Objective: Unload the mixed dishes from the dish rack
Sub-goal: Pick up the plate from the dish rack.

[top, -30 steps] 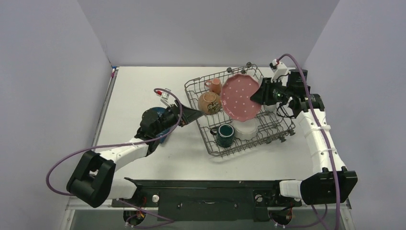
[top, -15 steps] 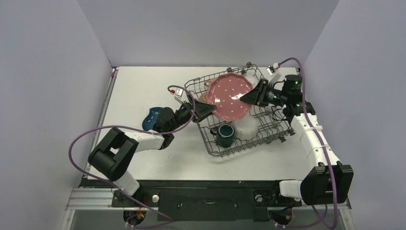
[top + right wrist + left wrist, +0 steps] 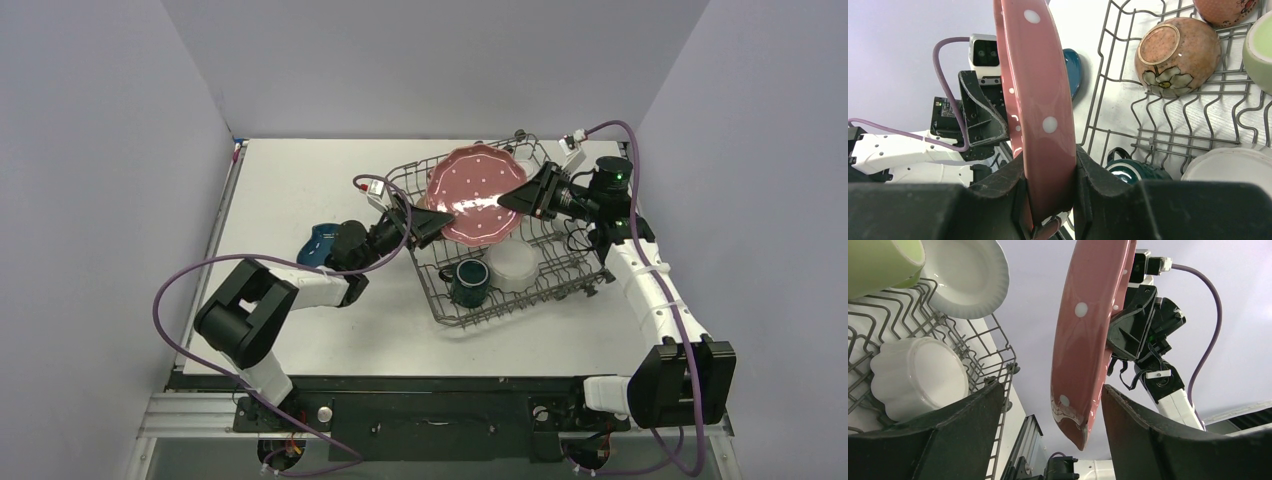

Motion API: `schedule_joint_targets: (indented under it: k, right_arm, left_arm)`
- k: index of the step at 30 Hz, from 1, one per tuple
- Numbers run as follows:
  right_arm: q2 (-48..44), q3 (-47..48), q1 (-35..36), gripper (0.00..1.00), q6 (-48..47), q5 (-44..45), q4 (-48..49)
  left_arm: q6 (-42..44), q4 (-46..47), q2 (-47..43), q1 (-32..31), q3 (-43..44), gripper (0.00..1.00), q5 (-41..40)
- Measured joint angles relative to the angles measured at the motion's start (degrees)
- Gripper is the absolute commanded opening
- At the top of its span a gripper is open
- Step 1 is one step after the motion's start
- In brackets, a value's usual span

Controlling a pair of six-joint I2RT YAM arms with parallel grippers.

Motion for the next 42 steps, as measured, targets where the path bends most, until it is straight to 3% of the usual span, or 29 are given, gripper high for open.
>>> schedule_joint_targets:
  k: [4,11,32,42]
  right_arm:
    - [0.0,-0.3,0.0,0.0,0.3,-0.2,1.0]
    - [0.0,-0.8,0.2,0.0,0.4,-0.3,1.6]
    - [0.0,-1.4,0.2,0.0,0.2,-0.3,1.8]
    - [0.0,-1.4,0.1,0.0,-0.5,-0.3,1.7]
  left_arm:
    - [-0.4,0.3,0.2,0.0,0.2,0.62,0.0]
    - [-1.0,0.8,0.2,0.0,0.7,0.65,-0.1]
    - [-1.4,1.0,1.2,0.0,1.8,0.59,-0.1]
    - [-1.1,0.7,1.2,0.0,1.9,0.8,0.1]
